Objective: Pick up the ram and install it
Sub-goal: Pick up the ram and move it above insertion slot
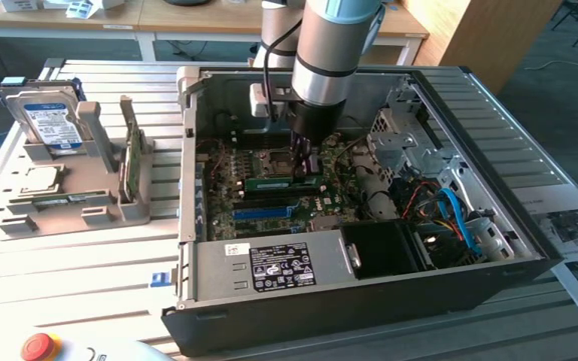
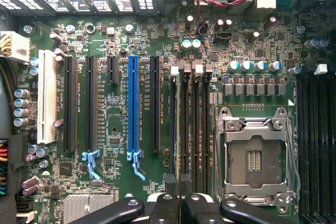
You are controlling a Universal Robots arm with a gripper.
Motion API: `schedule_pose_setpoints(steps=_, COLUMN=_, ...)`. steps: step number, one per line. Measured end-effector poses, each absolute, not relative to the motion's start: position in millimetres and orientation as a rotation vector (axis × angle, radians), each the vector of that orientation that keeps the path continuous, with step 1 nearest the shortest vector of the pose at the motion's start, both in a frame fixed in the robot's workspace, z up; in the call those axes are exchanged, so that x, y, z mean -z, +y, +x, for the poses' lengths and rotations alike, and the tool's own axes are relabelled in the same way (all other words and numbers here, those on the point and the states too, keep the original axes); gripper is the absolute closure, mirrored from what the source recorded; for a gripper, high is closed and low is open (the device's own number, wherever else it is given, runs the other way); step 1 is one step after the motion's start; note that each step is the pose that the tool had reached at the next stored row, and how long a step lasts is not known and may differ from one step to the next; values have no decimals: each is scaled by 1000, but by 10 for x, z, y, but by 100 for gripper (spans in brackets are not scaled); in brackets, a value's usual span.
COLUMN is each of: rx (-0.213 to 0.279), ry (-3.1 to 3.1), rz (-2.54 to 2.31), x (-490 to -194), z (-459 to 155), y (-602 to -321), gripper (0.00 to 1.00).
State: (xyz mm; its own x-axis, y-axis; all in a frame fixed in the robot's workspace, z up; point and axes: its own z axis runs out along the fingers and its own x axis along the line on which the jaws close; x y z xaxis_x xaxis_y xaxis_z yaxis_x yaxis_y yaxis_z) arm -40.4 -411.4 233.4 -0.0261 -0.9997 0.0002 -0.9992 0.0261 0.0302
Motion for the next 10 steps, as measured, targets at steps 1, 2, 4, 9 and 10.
schedule_pose_setpoints(steps=1, rx=34, ry=-2235, rz=2177, x=-2333, z=-405, y=-4114, gripper=88)
schedule_pose_setpoints(steps=2, rx=34, ry=-2235, rz=2177, x=-2332, z=-405, y=-4117, gripper=88)
schedule_pose_setpoints(steps=4, rx=34, ry=-2235, rz=2177, x=-2326, z=-405, y=-4119, gripper=88)
schedule_pose_setpoints(steps=9, rx=34, ry=-2235, rz=2177, x=-2314, z=-404, y=-4121, gripper=88)
schedule_pose_setpoints(steps=10, rx=34, ry=-2235, rz=2177, x=-2311, z=-404, y=-4122, gripper=88)
